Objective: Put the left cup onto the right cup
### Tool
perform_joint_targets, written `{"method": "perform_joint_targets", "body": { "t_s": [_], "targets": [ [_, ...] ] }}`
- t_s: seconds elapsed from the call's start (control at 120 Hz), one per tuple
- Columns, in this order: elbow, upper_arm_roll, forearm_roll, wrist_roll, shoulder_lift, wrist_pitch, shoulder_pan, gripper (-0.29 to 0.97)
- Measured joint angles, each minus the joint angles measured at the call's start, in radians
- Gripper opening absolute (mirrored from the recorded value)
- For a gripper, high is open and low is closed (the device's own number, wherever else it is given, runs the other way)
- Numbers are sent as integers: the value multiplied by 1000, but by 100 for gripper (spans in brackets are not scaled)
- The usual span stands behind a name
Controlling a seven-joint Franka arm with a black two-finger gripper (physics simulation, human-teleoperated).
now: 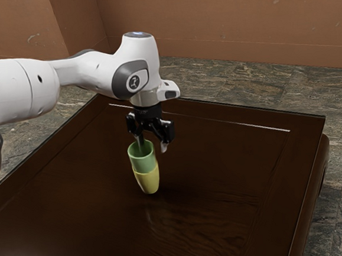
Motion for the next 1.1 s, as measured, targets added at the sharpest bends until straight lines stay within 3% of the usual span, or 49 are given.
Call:
{"method": "perform_joint_targets", "body": {
  "t_s": [0.617, 0.908, 1.1],
  "targets": [
    [-32, -33, 34, 14, -234, -133, -46, 67],
    [-71, 63, 59, 82, -302, -176, -85, 68],
    [-72, 84, 61, 124, -308, -186, -92, 68]
  ]
}}
